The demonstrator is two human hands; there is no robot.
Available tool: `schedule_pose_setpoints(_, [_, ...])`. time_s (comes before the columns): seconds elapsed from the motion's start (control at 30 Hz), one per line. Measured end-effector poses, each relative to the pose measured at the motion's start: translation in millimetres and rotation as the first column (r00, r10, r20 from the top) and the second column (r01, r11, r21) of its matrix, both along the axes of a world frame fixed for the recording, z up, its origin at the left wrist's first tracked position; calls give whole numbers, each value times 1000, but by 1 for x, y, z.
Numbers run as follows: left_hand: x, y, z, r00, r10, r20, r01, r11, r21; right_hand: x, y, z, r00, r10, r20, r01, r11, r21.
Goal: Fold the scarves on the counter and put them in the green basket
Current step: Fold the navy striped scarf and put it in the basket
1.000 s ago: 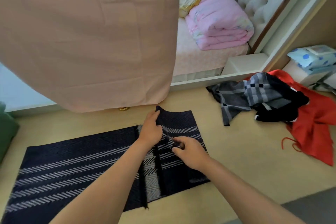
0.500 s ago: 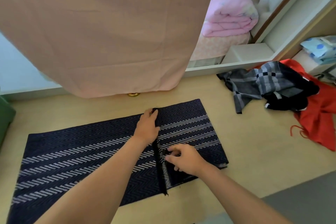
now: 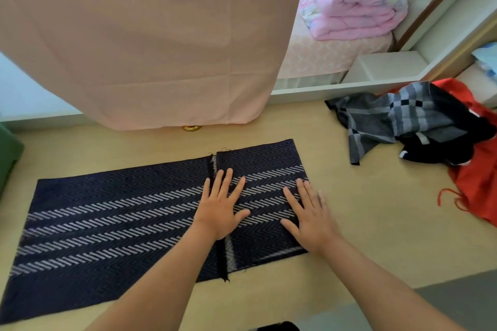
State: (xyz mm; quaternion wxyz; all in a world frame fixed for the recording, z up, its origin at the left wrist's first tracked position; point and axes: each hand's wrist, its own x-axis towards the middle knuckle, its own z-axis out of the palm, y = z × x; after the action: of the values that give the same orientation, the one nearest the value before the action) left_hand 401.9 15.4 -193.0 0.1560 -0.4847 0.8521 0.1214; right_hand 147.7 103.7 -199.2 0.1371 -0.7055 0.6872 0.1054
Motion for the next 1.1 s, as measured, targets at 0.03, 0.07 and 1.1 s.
schedule_pose_setpoints(0.03, [-2, 1, 0, 1000, -11, 6, 11, 999, -35, -5, 5, -4, 1000, 14, -7, -15, 999, -38])
schedule_pose_setpoints(0.07, [-4, 5, 0, 1000, -24, 0, 24, 997, -77, -8, 8, -7, 1000, 29, -12, -30, 997, -68])
schedule_pose_setpoints(1.1, [-11, 108, 22, 907, -26, -421, -32, 991, -130, -49, 48, 33, 906, 321, 277, -230, 921, -315])
